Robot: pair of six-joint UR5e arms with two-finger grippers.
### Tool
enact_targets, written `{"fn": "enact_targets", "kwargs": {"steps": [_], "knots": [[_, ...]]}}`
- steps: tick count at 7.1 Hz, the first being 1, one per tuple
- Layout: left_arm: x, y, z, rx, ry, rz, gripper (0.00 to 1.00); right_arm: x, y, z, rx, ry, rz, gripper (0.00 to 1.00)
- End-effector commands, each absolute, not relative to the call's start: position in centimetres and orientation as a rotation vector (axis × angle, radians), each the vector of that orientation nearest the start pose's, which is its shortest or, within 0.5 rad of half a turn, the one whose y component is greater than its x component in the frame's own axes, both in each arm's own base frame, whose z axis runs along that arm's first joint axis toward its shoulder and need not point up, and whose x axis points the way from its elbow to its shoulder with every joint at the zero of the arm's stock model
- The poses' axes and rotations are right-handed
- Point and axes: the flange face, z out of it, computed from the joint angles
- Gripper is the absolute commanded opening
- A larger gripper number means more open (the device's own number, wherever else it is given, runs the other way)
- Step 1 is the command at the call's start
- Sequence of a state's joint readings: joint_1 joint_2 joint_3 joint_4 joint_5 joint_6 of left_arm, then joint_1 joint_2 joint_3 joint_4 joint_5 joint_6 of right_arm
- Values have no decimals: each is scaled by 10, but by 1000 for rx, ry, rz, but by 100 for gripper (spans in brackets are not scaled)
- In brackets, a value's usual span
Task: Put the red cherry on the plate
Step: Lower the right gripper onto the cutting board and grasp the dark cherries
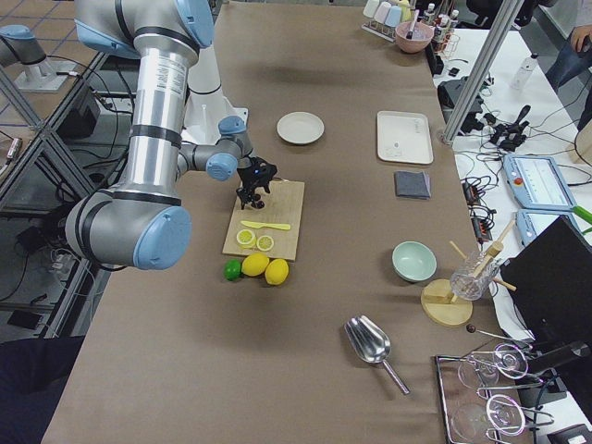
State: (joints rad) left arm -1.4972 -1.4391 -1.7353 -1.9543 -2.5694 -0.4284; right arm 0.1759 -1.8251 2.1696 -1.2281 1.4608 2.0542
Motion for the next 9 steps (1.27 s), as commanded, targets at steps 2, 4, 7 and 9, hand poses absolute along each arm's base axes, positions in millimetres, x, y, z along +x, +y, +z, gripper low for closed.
{"fn": "enact_targets", "kwargs": {"steps": [2,4,7,9], "knots": [[-16,-452,577,130,1047,-110,98,-373,-204,458,14,-701,660,48],[-17,-451,574,136,1047,-109,97,-373,-201,461,22,-695,653,4],[-20,-449,570,146,1048,-110,97,-360,-195,439,21,-697,632,0],[-20,-449,570,146,1050,-110,97,-318,-199,367,-45,-711,617,0]]}}
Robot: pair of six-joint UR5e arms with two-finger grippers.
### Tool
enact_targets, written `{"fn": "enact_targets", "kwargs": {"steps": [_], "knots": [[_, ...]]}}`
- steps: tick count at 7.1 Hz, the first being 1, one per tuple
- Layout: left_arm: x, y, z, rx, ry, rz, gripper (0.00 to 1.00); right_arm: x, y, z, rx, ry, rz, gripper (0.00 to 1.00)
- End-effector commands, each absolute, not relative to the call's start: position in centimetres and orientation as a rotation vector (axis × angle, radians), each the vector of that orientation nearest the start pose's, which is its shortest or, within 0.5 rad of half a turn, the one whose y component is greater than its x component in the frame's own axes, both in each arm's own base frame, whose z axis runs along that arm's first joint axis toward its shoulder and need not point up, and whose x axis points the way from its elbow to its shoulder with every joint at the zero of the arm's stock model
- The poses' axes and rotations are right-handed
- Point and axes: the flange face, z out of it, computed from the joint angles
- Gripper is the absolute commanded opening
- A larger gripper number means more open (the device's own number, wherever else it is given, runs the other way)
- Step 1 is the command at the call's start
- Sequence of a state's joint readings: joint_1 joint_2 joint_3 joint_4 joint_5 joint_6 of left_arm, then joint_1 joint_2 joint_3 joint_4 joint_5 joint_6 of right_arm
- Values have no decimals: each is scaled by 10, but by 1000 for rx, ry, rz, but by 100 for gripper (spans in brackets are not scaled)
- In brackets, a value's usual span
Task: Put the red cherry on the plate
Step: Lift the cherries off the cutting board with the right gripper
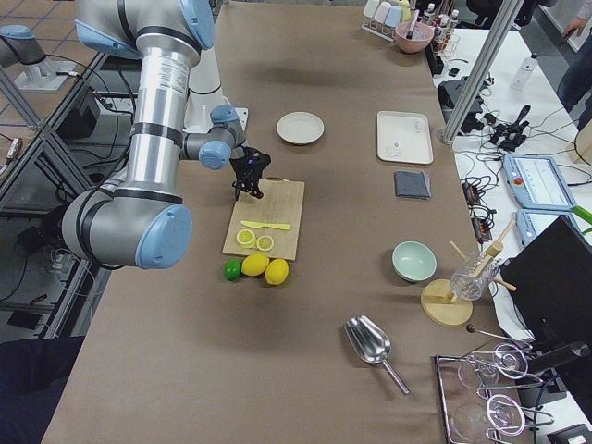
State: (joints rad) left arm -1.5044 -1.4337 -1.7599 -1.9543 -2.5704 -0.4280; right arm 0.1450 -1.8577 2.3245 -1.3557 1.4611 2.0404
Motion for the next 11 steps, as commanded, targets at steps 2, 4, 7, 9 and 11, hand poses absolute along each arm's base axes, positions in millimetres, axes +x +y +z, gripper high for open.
{"fn": "enact_targets", "kwargs": {"steps": [2,4,7,9,11], "knots": [[-21,-446,572,143,1047,-114,97,-268,-233,342,-91,-721,583,0],[-21,-446,571,144,1048,-113,97,-230,-292,297,-156,-744,538,0],[-22,-445,570,146,1048,-115,97,-234,-343,202,-101,-667,364,0],[-23,-440,572,144,1047,-119,97,-281,-366,179,-87,-661,293,0],[-26,-427,569,145,1047,-124,97,-348,-377,153,-53,-616,239,0]]}}
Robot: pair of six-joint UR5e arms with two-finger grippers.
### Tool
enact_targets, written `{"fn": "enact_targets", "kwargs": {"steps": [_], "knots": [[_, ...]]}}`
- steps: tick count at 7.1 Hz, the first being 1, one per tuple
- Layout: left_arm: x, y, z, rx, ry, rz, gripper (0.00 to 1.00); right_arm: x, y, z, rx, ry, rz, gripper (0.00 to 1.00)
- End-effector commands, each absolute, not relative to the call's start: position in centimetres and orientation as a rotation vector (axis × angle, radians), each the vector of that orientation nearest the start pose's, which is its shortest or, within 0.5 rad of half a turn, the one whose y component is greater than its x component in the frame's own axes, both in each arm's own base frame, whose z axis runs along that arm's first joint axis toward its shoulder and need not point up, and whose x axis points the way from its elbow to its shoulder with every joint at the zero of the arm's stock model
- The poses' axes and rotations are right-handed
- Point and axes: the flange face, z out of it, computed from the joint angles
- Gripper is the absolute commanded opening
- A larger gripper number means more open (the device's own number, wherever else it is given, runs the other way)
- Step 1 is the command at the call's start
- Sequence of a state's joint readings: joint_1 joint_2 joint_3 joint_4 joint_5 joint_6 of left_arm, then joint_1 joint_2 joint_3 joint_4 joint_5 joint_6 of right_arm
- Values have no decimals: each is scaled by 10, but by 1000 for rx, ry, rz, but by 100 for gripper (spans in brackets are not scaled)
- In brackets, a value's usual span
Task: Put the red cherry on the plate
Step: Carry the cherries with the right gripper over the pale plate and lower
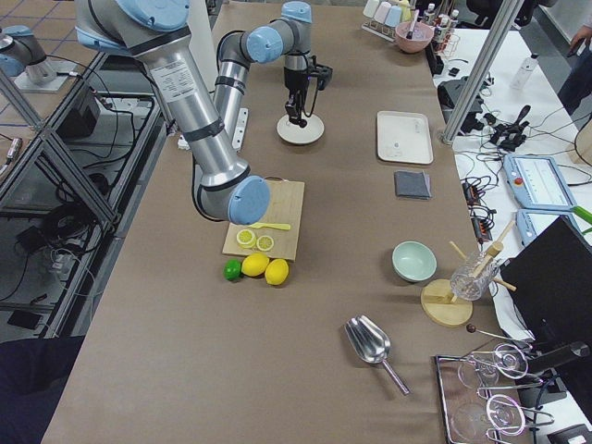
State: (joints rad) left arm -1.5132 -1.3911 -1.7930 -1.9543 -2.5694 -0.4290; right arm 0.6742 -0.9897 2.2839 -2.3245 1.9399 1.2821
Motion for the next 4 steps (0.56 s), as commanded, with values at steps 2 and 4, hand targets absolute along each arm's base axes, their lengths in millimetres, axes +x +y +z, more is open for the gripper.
{"fn": "enact_targets", "kwargs": {"steps": [2,4], "knots": [[-26,-424,571,141,1046,-127,97,-406,-357,147,3,-595,169,0],[-26,-424,569,145,1047,-124,97,-462,-350,156,35,-600,151,0]]}}
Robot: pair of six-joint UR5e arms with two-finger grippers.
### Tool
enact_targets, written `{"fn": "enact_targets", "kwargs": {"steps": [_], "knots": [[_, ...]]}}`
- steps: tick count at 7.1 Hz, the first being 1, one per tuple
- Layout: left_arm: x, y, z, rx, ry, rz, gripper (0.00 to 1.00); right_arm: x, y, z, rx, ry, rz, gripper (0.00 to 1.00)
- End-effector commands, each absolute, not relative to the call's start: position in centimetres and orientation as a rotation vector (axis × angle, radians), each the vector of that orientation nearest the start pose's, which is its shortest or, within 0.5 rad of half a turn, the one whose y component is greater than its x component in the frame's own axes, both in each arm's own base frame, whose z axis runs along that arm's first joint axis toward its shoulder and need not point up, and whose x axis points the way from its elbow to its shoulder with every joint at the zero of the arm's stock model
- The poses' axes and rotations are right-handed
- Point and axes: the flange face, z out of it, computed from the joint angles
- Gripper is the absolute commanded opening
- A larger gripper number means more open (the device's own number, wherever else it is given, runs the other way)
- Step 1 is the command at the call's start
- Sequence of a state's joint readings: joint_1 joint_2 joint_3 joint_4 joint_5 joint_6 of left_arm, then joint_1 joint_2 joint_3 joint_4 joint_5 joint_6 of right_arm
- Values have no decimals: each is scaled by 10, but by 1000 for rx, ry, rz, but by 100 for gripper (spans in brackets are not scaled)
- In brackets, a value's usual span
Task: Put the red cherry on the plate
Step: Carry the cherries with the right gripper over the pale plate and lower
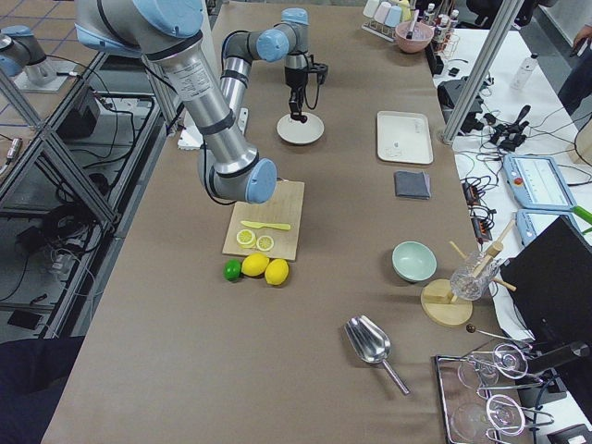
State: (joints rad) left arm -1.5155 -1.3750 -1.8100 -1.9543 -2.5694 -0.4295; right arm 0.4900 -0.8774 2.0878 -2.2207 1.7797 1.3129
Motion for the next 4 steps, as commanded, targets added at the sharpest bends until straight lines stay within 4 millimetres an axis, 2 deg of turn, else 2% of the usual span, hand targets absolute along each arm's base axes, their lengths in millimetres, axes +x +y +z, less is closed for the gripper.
{"fn": "enact_targets", "kwargs": {"steps": [1,2,4], "knots": [[-26,-424,568,147,1047,-124,97,-482,-342,153,48,-625,135,0],[-26,-424,566,150,1047,-122,97,-513,-347,148,54,-647,123,0],[-26,-420,567,147,1047,-124,98,-559,-342,156,73,-673,109,0]]}}
